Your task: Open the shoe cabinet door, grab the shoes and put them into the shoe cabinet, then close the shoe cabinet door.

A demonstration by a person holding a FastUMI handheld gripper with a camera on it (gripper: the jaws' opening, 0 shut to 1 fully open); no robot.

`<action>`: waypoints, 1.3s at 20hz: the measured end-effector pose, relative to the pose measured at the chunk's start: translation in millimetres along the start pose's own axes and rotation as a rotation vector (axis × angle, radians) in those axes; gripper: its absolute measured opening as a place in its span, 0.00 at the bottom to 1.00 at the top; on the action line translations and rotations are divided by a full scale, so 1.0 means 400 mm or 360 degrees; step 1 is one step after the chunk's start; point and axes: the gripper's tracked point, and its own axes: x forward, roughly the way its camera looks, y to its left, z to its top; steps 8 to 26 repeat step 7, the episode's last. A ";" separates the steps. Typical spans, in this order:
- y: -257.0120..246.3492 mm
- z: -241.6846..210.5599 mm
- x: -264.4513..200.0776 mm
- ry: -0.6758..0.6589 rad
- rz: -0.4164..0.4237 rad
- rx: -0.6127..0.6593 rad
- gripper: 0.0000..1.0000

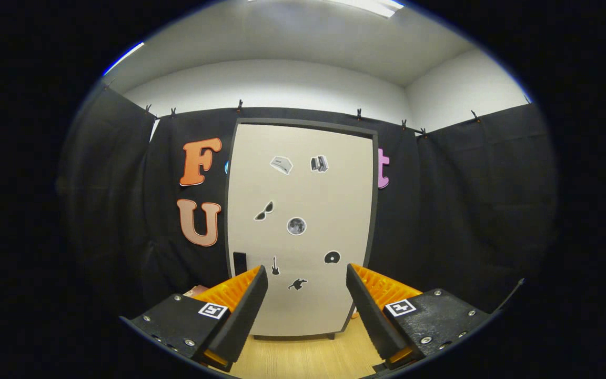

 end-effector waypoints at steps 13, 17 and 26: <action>-0.048 -0.030 -0.087 0.0039 -0.0080 -0.0039 0.93; -0.048 -0.030 -0.087 0.0039 -0.0080 -0.0039 0.93; -0.048 -0.030 -0.087 0.0039 -0.0080 -0.0039 0.93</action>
